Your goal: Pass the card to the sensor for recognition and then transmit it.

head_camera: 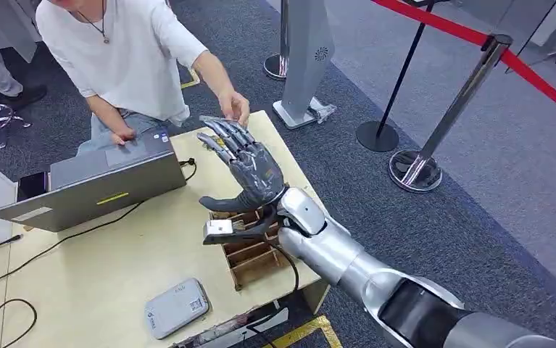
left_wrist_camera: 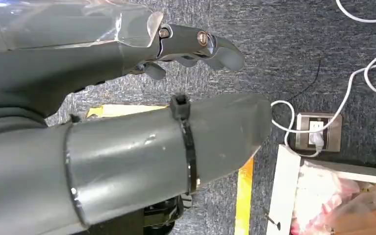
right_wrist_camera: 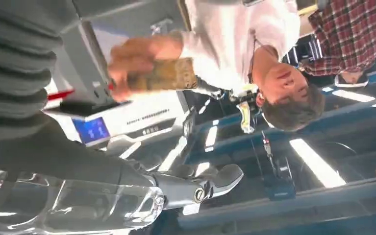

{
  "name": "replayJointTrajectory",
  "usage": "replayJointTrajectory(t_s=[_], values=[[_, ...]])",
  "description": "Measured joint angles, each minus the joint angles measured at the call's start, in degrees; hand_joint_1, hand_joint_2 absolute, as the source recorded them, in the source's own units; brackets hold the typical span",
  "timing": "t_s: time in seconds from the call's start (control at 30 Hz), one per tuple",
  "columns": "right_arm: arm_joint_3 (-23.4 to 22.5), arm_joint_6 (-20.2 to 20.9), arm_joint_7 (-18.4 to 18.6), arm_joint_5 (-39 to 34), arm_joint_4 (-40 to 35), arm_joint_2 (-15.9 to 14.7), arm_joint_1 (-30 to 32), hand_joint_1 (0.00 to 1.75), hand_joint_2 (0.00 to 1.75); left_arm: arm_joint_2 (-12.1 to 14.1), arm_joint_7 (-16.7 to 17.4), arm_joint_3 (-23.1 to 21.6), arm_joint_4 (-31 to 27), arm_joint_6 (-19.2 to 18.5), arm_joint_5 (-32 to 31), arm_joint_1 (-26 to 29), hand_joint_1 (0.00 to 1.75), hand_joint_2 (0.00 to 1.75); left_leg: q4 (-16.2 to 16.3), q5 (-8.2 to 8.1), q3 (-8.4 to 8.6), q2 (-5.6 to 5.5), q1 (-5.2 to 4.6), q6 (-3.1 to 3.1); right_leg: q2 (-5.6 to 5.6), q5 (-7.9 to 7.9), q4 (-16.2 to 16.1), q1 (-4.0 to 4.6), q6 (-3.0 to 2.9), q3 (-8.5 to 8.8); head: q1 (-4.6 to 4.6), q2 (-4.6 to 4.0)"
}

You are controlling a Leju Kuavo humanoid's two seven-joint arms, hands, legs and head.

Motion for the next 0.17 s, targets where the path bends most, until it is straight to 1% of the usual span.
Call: replayJointTrajectory(t_s=[0.13,0.17], values=[[0.09,3.98,-3.65,-9.57,-2.73,0.04,1.50,0.00,0.00,-0.02,-0.11,0.00,0.00,0.09,0.24,0.07,0.00,0.00,0.00,0.00,0.00,0.00,0.00,0.00,-0.01,0.00,0.00,0.00,0.00,0.00,0.00,0.00],[0.09,4.44,-3.93,-10.60,-3.19,0.11,1.80,0.00,0.00,-0.02,-0.13,0.00,0.00,0.11,0.24,0.10,0.00,0.00,0.00,0.00,0.00,0.00,0.00,0.00,0.00,0.00,0.00,0.00,0.00,0.00,0.00,0.00]])
